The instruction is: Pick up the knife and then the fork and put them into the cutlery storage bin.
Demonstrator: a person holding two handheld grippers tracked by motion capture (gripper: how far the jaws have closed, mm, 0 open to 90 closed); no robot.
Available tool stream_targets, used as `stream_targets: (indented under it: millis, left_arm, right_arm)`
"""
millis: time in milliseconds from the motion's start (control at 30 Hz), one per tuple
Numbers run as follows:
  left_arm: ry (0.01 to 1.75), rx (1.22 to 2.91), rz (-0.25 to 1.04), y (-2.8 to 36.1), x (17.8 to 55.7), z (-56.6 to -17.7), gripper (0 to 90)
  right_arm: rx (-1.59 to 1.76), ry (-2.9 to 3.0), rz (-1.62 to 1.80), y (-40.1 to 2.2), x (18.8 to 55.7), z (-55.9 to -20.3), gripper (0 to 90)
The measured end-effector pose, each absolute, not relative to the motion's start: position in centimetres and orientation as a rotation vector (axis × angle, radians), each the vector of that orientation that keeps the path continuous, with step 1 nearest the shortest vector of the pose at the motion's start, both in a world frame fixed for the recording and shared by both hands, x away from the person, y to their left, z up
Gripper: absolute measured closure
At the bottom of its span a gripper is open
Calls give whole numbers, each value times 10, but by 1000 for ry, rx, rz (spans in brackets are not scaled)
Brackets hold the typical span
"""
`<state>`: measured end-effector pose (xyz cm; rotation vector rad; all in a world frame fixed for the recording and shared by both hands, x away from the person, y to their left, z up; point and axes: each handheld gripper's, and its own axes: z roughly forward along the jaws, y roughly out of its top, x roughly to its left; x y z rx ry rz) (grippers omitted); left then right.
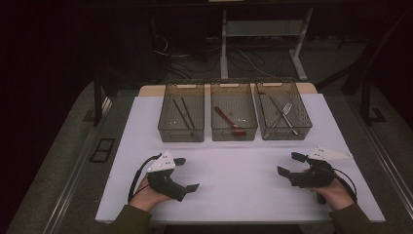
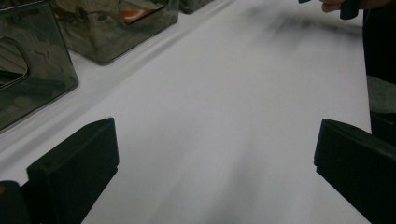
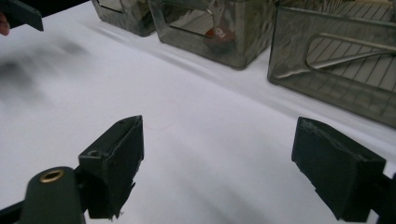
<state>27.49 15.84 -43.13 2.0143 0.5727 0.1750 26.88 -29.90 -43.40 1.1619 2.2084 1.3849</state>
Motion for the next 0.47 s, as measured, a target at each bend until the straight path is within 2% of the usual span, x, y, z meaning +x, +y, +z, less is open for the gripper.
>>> stream_targets:
  millis: [467]
  left_arm:
    - [585,2051,200,158,275,-433,0]
  right_arm:
    - [1102,2289,1296,-298,258,-445,171]
